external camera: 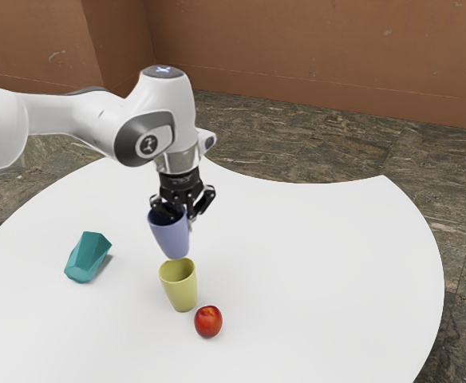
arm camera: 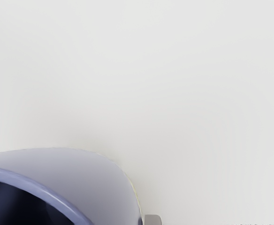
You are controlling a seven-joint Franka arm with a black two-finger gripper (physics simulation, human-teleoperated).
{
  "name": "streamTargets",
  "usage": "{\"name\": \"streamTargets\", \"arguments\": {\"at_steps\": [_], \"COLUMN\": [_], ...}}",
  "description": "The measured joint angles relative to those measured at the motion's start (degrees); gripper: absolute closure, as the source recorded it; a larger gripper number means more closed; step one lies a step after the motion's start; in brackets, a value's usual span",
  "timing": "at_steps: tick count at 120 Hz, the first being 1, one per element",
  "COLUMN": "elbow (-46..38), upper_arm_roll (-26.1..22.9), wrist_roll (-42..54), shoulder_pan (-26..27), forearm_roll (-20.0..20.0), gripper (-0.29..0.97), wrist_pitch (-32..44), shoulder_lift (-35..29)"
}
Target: Place the left cup onto the right cup
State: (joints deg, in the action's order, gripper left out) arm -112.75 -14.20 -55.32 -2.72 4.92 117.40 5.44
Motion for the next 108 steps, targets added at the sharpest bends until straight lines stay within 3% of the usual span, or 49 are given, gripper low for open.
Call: {"name": "streamTargets", "arguments": {"at_steps": [52,108], "elbow": [-3.1,-3.3], "upper_arm_roll": [-1.9,-2.1], "wrist_roll": [-5.4,-9.2], "shoulder_pan": [-0.4,-0.3], "forearm_roll": [-0.1,-0.1], "gripper": [0.78,0.78], "wrist_pitch": [-1.1,0.0], "shoulder_lift": [-2.6,-0.5]}}
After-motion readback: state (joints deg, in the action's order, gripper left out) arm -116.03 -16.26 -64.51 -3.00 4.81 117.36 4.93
